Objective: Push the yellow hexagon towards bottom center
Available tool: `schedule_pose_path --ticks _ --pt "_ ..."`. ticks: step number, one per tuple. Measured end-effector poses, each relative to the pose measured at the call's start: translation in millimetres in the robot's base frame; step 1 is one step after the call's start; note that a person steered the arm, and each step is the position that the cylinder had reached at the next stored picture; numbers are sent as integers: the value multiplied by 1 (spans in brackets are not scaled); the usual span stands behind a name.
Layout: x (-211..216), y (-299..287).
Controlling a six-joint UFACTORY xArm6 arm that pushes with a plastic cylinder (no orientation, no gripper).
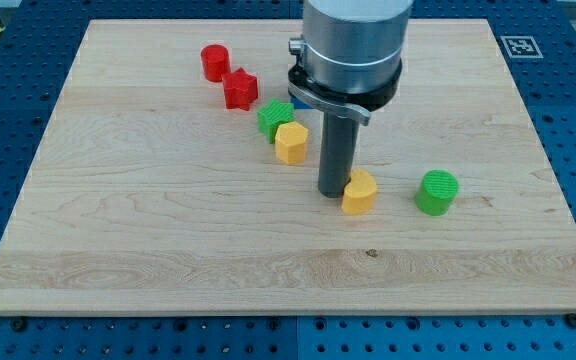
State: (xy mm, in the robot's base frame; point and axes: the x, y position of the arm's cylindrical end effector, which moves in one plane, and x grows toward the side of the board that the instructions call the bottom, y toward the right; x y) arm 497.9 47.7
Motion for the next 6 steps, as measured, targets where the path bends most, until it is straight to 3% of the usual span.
schedule_pose_path --ticks 3,6 --pt "4 -65" --pt "-25 -19"
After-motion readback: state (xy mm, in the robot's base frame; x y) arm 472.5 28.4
